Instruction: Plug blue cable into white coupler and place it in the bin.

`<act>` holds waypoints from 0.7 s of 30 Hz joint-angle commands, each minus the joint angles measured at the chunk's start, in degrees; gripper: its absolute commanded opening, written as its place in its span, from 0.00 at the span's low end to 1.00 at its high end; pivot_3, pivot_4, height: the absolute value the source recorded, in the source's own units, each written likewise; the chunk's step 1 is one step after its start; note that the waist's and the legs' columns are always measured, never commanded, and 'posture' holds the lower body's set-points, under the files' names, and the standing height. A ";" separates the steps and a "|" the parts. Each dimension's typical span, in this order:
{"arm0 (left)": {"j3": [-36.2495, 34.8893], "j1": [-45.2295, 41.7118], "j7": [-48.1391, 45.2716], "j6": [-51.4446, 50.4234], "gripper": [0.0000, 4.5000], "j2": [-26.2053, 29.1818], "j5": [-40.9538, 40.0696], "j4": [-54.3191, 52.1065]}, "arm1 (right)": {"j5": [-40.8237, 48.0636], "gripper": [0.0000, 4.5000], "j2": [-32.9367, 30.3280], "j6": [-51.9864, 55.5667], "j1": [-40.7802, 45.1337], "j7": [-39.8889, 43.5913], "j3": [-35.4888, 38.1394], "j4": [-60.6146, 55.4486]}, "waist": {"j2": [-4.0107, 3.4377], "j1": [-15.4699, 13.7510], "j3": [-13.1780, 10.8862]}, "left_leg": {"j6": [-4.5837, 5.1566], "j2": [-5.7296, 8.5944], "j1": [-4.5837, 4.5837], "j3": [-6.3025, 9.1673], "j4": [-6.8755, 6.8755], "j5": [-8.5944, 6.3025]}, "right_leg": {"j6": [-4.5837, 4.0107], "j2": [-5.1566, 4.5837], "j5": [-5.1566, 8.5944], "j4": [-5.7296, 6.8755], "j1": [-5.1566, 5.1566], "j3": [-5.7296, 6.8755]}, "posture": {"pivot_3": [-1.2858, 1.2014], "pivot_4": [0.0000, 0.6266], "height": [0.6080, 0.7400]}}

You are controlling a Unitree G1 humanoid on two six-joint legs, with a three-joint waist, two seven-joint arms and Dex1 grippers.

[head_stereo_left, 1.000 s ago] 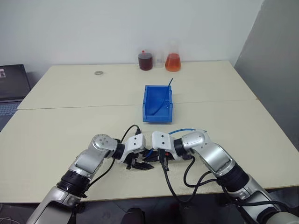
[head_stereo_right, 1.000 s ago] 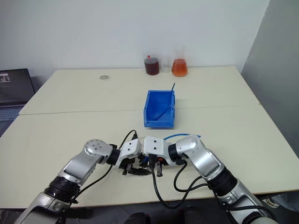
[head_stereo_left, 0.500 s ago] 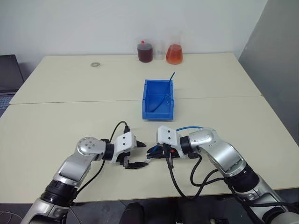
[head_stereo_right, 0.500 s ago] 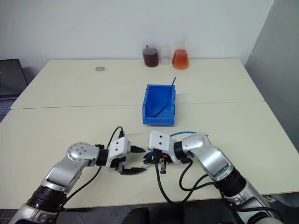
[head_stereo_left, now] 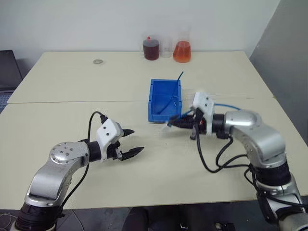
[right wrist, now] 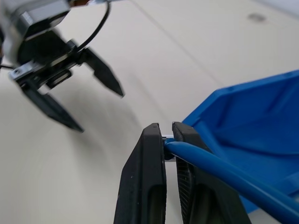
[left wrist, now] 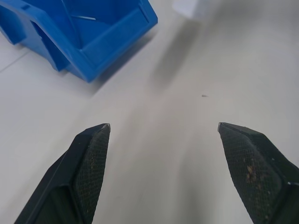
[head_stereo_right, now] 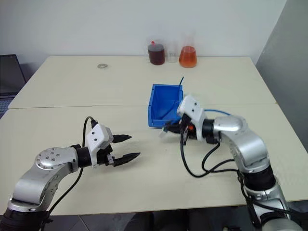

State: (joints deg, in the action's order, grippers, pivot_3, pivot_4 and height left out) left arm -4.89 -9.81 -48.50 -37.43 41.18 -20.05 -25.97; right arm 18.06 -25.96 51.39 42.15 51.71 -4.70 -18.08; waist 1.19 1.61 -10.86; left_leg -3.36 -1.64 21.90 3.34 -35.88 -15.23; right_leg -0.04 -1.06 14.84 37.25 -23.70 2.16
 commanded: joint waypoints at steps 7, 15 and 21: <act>-0.84 -12.06 11.28 -10.27 0.86 -3.43 -1.39 -0.78 | -2.94 0.01 3.33 -12.76 12.41 -1.40 -1.98 21.68 | 0.02 0.10 -0.01 | 0.02 0.03 -0.01 -0.16 -0.19 0.01 | 0.14 0.01 -0.12 0.07 0.05 -0.10 | 0.52 0.24 1.00; 1.07 -13.74 12.47 -11.67 0.86 -5.35 -2.77 -0.24 | -9.44 0.09 9.28 -24.14 24.24 -0.41 -6.81 51.32 | 0.02 0.09 -0.01 | -0.01 0.03 0.08 -0.49 -0.21 0.02 | -0.17 -0.08 -0.29 0.53 -0.30 -0.25 | 0.52 0.24 1.00; 2.20 -14.01 12.64 -10.78 0.86 -5.86 -2.98 0.12 | -12.61 0.39 10.88 -31.32 32.19 -0.97 -6.00 69.63 | 0.02 -0.01 -0.01 | -0.02 0.04 0.16 -0.49 -0.31 0.03 | -0.20 -0.12 -0.28 0.71 -0.39 -0.27 | 0.52 0.24 1.00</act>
State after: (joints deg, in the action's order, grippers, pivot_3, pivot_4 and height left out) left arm -2.76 -23.14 -35.82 -49.58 35.33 -22.89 -24.86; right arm 6.52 -15.00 23.58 70.18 51.16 -12.40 46.89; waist 1.21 1.60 -10.87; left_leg -3.38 -1.60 22.05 2.84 -36.21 -15.20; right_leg -0.24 -1.18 14.55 37.98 -24.08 1.88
